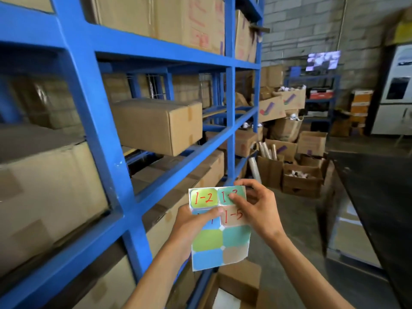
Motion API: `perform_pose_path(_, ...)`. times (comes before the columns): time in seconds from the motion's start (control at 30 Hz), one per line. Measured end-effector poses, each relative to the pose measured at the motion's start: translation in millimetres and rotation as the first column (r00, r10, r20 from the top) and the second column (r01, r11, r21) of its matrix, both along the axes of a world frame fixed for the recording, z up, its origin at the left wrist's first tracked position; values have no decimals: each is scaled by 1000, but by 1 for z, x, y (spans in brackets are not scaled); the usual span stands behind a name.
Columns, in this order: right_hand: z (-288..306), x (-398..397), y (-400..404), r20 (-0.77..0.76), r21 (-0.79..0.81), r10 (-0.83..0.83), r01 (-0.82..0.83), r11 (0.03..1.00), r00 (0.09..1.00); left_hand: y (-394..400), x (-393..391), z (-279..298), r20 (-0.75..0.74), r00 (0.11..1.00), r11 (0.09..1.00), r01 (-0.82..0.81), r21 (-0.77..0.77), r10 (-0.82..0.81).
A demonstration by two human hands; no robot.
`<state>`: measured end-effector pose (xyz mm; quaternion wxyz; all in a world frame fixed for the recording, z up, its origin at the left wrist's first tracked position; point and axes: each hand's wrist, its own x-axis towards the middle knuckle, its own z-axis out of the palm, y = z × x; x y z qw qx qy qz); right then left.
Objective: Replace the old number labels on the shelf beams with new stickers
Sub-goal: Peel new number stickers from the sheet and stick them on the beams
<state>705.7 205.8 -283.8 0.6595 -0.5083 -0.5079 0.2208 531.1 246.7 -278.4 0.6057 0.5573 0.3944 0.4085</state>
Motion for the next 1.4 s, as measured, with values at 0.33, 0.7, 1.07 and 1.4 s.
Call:
perform_pose_path(0.33,10,-46,54,17,41,87,-87,995,996,44,-61,3,10,999,999,-33,-41,34)
perform_pose_path(0.7,22,-49,89,386,163,21,-91,982,922,64,-74,13,22,987,987,-157,-23,158)
perform_pose_path(1.07,51,-29,116,662,137,141,-304,943,736,54,-51,37,24,961,957,-276,93,275)
perform_pose_path(1.4,50,-36,134,441,197,274,-389,900,855,44,-48,46,6,886,882,-462,92,463)
